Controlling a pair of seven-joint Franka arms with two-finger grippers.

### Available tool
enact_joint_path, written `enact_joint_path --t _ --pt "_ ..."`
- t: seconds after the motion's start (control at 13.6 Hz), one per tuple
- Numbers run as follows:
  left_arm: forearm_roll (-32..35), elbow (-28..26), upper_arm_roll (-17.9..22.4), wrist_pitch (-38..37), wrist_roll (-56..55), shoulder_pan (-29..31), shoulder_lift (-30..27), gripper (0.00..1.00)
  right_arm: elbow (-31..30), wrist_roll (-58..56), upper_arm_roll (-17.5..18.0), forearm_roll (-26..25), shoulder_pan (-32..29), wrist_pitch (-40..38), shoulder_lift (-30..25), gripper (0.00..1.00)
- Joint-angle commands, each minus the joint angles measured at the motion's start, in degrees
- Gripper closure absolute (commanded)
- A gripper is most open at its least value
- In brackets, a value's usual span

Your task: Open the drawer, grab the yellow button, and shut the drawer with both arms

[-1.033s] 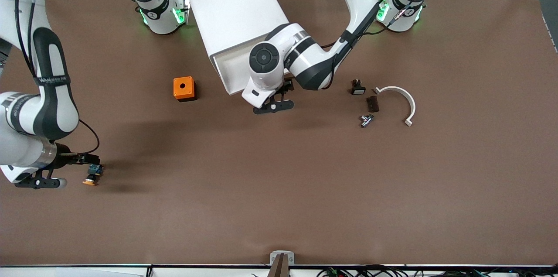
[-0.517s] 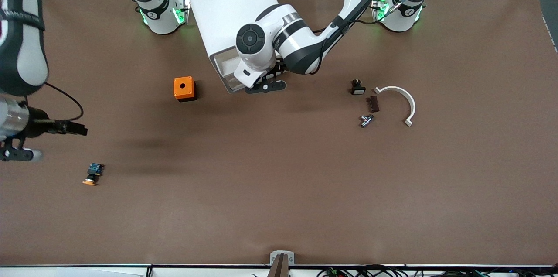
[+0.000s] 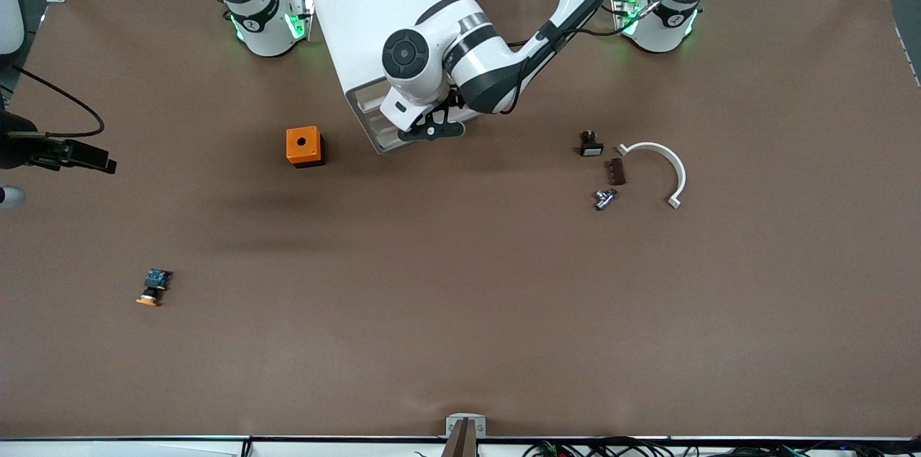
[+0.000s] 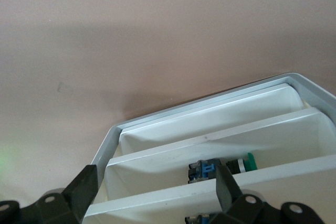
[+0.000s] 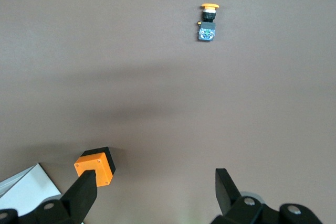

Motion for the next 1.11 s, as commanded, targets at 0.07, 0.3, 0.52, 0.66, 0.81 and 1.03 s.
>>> enact_joint_path --t 0.07,0.3,0.52,0.66,0.81,1.03 --pt "-1.2 -2.4 -1.0 -0.5 -0.3 -0.1 -1.4 0.01 -1.2 0.8 0.4 -0.7 0.2 2.3 -0.9 0.0" --pt "-1.2 -2.7 -2.0 -0.5 -0.3 -0.2 -1.4 0.01 -0.3 3.7 0.5 -3.0 2.0 2.3 -0.9 0.0" --pt "-1.1 -2.7 -2.2 -0.5 0.0 -0.2 -1.4 0.01 4.0 9.9 0.4 -7.1 4.4 1.1 -0.4 0.0" --pt "-1.0 -2.4 -2.1 -0.5 0.6 1.0 -1.7 0.01 7.0 9.2 0.2 -6.3 3.8 -2.9 -0.4 0.0" --pt "-0.4 -2.2 -1.7 -0.4 1.0 4.0 -2.9 0.01 9.2 6.2 0.0 -6.2 3.6 -5.4 -0.4 0.0" --pt "0.0 -2.1 -1.6 -0.4 1.1 10.0 -5.3 0.0 8.2 4.5 -0.1 -0.2 0.7 -7.5 -0.5 0.0"
